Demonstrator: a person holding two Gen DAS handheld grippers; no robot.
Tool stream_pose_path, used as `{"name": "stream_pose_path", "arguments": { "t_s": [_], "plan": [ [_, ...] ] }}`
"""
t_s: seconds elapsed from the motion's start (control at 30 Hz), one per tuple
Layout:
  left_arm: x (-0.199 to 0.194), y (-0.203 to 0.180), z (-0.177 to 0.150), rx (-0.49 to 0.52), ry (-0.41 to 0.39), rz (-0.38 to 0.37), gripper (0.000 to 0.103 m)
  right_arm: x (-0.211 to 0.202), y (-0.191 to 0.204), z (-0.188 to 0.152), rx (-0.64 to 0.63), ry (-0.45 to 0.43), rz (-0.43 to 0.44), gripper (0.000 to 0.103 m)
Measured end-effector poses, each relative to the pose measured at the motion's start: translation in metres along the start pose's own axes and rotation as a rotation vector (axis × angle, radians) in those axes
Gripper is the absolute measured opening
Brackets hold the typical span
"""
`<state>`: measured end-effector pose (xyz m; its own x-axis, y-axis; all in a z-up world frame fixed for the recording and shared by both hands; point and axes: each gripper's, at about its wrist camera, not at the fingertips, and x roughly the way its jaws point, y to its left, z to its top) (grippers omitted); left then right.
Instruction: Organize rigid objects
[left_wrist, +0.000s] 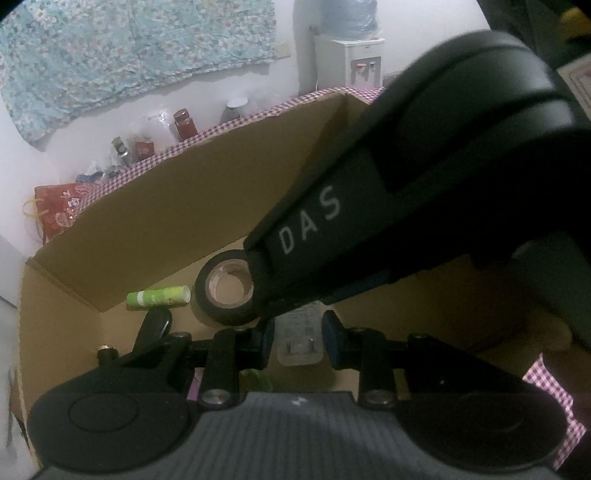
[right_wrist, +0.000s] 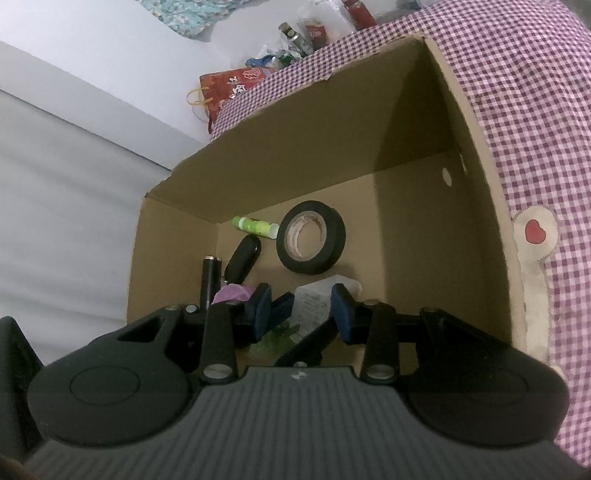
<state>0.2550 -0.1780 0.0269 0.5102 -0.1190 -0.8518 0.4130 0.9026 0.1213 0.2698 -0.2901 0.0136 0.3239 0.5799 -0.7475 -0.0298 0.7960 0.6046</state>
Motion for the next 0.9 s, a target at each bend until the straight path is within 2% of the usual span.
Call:
{"name": "stream_pose_path", "arguments": {
  "t_s": [0.07,0.13,0.2,0.43,0.5,0.63,0.73,0.9],
  "plan": [
    [-0.002,0.0,-0.001,0.006,-0.016,0.002,0.03,-0.002,-0.001,0.0,0.004,-0.008,0.007,0.036],
    [-0.01,-0.001,-0.002,0.014,-0.041,-0.001,0.037,-0.008,-0.002,-0.002,0.012,-0.023,0.034,0.036],
    [-0.022,-0.002,-0.003,0.021,-0.071,-0.001,0.05,-0.02,-0.002,-0.005,0.016,-0.049,0.066,0.036],
    [-0.084,0.0,-0.018,0.02,-0.206,0.005,0.063,-0.086,0.01,-0.031,-0.032,-0.213,0.141,0.042],
    [-0.106,0.004,-0.029,0.004,-0.25,-0.008,0.072,-0.109,0.015,-0.045,-0.06,-0.269,0.159,0.048],
    [-0.143,0.013,-0.059,-0.032,-0.319,-0.01,0.079,-0.147,0.018,-0.079,-0.118,-0.369,0.175,0.066],
    [-0.158,0.021,-0.089,-0.065,-0.339,-0.009,0.082,-0.162,0.016,-0.107,-0.143,-0.419,0.178,0.081],
    [-0.162,0.028,-0.141,-0.112,-0.325,0.009,0.085,-0.148,0.006,-0.15,-0.136,-0.417,0.173,0.086]
  ]
}}
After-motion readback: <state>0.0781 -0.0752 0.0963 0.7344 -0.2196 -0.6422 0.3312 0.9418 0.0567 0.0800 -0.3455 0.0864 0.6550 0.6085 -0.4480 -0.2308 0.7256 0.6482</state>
